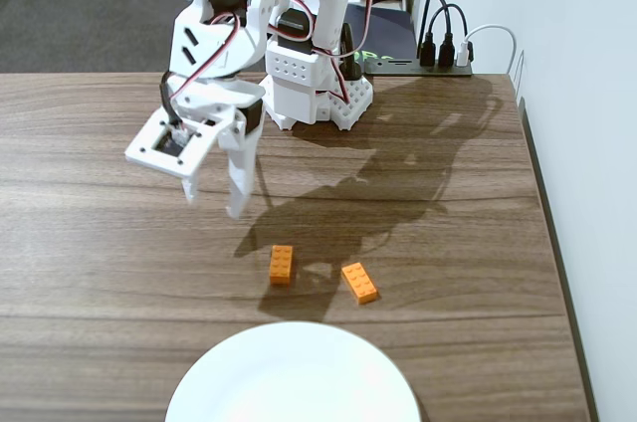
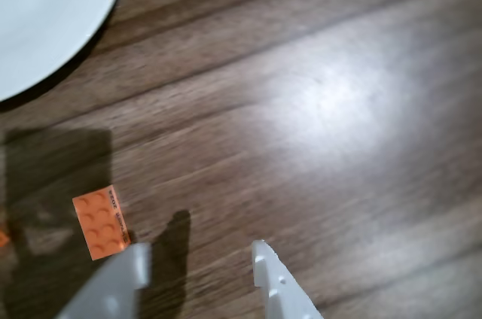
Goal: Grasp a lego block and put it on the plate.
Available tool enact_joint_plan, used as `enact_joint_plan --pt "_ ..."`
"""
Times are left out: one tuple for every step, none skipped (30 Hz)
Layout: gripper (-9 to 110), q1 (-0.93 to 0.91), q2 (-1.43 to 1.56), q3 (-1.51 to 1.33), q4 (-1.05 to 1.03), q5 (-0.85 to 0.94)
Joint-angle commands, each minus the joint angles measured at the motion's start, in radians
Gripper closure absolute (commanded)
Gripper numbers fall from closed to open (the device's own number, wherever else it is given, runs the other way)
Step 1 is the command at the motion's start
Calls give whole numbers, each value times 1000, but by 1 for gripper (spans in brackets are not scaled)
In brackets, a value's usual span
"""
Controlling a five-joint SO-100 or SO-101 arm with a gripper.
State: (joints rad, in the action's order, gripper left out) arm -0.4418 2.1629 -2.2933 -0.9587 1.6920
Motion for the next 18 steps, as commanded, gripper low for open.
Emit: enact_joint_plan --pt "79 20 -37 67 -14 38" --pt "79 29 -52 72 -25 46" --pt "79 38 -67 72 -31 49" --pt "79 52 -83 72 -38 51" --pt "77 66 -97 72 -46 51" --pt "75 81 -109 72 -52 44" --pt "75 95 -120 72 -55 38" --pt "75 112 -127 71 -57 26" --pt "75 126 -135 69 -58 15" --pt "75 140 -141 69 -58 6" --pt "75 152 -150 69 -58 2" --pt "75 161 -158 69 -58 -3" --pt "75 170 -164 71 -58 -6" --pt "75 179 -170 72 -58 -12" --pt "75 187 -175 72 -60 -17" --pt "71 193 -179 72 -61 -21" --pt "71 198 -184 72 -61 -23" --pt "71 202 -189 74 -61 -25"
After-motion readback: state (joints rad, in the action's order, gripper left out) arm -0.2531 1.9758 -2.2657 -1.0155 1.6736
